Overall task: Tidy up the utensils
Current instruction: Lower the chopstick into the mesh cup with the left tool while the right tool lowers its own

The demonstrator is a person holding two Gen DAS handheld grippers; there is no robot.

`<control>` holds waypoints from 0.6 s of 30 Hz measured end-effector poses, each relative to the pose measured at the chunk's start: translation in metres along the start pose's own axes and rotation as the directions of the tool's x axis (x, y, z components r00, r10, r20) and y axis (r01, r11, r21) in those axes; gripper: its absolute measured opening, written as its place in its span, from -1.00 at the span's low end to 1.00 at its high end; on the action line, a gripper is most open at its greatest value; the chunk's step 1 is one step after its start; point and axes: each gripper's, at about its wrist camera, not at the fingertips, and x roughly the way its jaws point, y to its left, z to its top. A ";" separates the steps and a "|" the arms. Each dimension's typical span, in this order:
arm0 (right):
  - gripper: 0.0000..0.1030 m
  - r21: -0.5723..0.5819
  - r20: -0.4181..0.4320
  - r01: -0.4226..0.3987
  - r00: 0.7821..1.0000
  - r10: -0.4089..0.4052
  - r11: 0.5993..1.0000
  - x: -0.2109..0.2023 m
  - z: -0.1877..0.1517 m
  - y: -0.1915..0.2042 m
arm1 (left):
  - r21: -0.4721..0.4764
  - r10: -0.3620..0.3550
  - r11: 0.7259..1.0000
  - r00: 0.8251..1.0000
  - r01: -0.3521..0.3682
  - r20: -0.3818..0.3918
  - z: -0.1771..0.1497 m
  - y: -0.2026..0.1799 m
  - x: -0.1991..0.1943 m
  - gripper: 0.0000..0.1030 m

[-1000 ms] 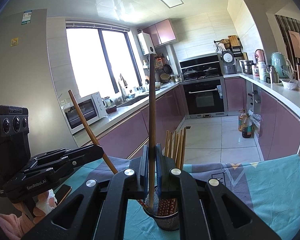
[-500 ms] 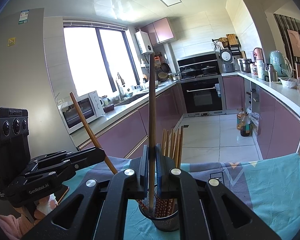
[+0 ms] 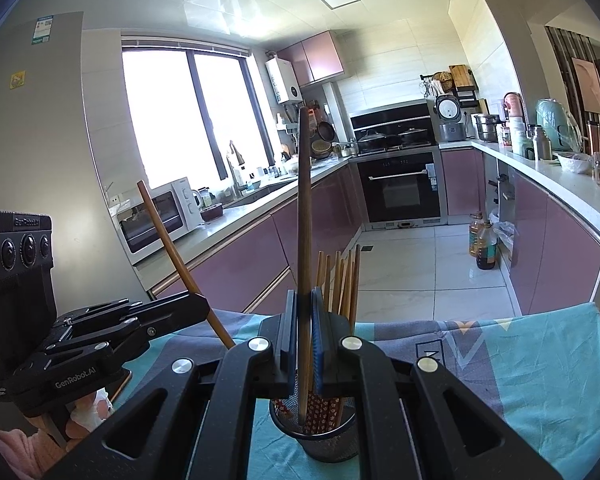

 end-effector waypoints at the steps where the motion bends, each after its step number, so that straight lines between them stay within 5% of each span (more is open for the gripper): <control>1: -0.89 0.000 -0.001 0.001 1.000 -0.001 1.000 0.000 0.000 0.000 | 0.001 0.000 1.000 1.000 0.000 0.000 0.000 0.000 0.000 -0.85; 18: -0.89 0.004 -0.025 0.006 1.000 -0.006 1.000 0.011 -0.005 -0.003 | -0.008 0.001 1.000 1.000 -0.001 -0.012 -0.006 0.004 0.006 -0.86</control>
